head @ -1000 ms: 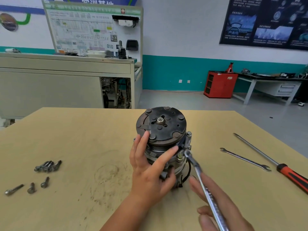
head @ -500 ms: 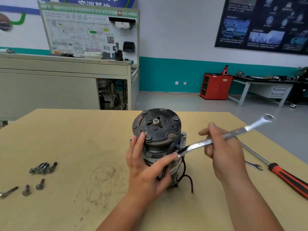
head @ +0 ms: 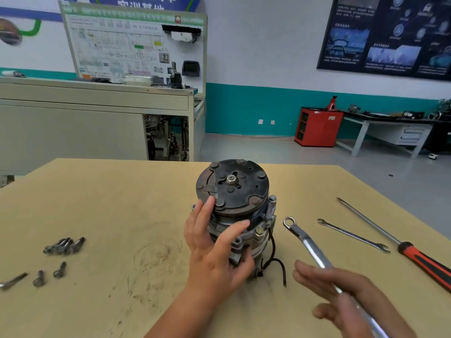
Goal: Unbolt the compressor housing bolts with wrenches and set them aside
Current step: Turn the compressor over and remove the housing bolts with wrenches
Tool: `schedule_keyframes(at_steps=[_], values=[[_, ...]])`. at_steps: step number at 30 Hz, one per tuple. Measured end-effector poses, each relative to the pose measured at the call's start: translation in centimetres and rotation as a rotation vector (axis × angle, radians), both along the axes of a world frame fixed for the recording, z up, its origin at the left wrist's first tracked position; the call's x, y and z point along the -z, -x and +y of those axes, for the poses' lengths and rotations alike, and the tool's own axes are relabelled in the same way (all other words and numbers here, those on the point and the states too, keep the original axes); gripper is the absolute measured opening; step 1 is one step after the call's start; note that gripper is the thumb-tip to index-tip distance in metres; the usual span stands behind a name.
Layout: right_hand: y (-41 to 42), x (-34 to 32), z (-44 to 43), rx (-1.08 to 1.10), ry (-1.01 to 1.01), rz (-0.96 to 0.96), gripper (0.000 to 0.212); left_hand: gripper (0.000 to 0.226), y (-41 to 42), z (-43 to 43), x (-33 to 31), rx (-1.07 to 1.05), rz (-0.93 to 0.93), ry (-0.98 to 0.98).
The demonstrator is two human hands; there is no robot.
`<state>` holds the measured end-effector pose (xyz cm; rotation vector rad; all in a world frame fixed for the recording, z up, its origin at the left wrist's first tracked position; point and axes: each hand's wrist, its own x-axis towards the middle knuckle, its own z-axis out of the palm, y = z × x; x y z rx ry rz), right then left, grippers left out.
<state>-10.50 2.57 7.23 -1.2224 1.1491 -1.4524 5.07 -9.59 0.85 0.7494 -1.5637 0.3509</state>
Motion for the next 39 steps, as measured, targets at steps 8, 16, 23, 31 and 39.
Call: schedule_keyframes(at_steps=[8, 16, 23, 31, 39], values=[[-3.8, 1.5, 1.8, -0.004, 0.242, 0.391, 0.032, 0.046, -0.2, 0.2, -0.2, -0.042, -0.046, -0.027], [-0.2, -3.2, -2.1, 0.019, 0.247, 0.156, 0.048, 0.041, -0.1, 0.0, 0.2, -0.055, -0.073, -0.019], [2.3, -4.1, -12.0, -0.214, 0.024, -0.08, 0.041, 0.04, -0.2, -0.1, 0.2, -0.009, -0.052, 0.001], [1.1, -0.7, -2.3, 0.16, 0.317, -0.097, 0.044, 0.041, -0.1, -0.1, 0.2, -0.007, -0.015, -0.027], [-2.7, 1.9, 0.6, 0.141, 0.343, 0.119, 0.033, 0.043, 0.0, 0.0, 0.1, -0.031, -0.028, -0.032]])
